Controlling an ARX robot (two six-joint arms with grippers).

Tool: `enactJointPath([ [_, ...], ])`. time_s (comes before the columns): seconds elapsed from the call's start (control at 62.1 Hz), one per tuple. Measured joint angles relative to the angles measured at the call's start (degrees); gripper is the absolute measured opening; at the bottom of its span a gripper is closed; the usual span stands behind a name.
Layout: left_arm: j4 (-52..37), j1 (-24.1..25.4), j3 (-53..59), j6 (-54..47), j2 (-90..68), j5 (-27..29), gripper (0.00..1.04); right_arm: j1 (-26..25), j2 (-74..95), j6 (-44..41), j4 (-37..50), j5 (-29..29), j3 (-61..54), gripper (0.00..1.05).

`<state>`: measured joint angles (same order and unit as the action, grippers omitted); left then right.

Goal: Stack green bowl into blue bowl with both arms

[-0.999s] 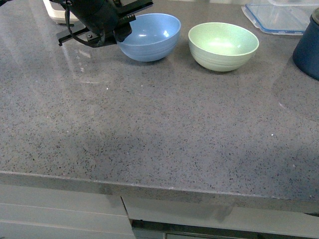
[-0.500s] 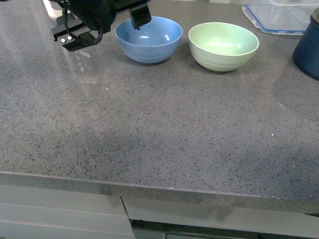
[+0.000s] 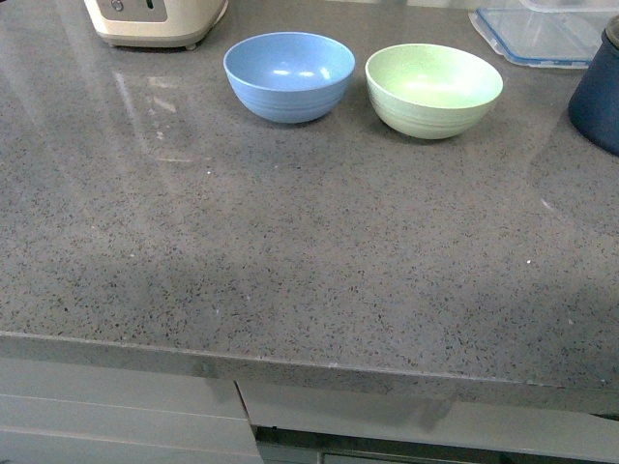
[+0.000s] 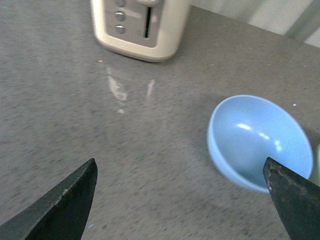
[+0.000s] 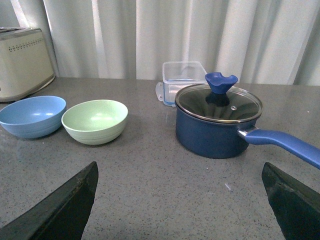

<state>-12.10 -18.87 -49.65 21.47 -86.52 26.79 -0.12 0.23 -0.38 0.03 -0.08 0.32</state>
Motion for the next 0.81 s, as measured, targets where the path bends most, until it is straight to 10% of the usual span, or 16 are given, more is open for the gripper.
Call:
enactJointPath([
  [0.548, 8.6, -7.3, 24.8, 4.4, 31.7, 16.4, 0.98, 0.0, 0.0, 0.0, 0.0, 0.0, 0.0, 0.95],
  [0.693, -21.5, -1.5, 37.4, -11.8, 35.4, -6.0, 0.72, 0.0, 0.0, 0.0, 0.0, 0.0, 0.0, 0.95],
  [0.806, -24.6, 2.2, 40.3, -17.7, 40.5, -10.7, 0.52, 0.0, 0.0, 0.0, 0.0, 0.0, 0.0, 0.95],
])
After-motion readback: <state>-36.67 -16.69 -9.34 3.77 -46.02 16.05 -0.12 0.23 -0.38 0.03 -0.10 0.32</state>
